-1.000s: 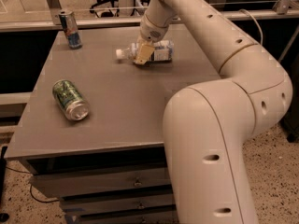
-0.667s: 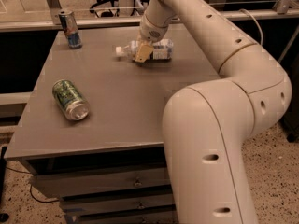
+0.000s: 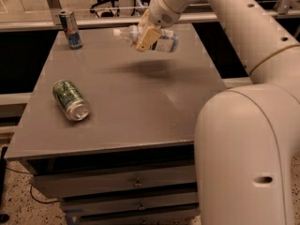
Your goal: Place blue plastic bottle upright
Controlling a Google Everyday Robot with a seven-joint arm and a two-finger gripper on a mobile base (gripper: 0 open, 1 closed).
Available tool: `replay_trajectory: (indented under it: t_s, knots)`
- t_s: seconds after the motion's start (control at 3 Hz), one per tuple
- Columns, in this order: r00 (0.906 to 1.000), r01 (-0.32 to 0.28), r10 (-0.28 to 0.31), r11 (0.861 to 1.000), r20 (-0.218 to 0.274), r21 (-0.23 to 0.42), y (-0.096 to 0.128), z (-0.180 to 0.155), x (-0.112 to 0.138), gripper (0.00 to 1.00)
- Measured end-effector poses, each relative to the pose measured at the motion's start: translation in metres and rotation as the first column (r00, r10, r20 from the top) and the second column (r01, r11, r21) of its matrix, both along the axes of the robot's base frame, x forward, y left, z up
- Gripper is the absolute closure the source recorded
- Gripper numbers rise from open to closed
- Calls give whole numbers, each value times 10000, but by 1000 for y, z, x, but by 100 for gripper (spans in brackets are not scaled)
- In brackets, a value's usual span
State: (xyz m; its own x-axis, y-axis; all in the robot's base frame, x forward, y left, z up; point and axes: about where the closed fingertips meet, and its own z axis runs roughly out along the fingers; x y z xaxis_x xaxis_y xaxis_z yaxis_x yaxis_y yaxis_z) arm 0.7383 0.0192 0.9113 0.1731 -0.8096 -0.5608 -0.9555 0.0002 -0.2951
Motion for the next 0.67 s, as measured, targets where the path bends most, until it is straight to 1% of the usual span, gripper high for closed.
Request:
replay_trajectory:
  t_s: [0.33,0.67]
  knots:
    - [9996,20,35,9810,-280,1942,-12,31,-17,100]
    - [9965,65,287,9106,-788,4131,-20,46,-30,100]
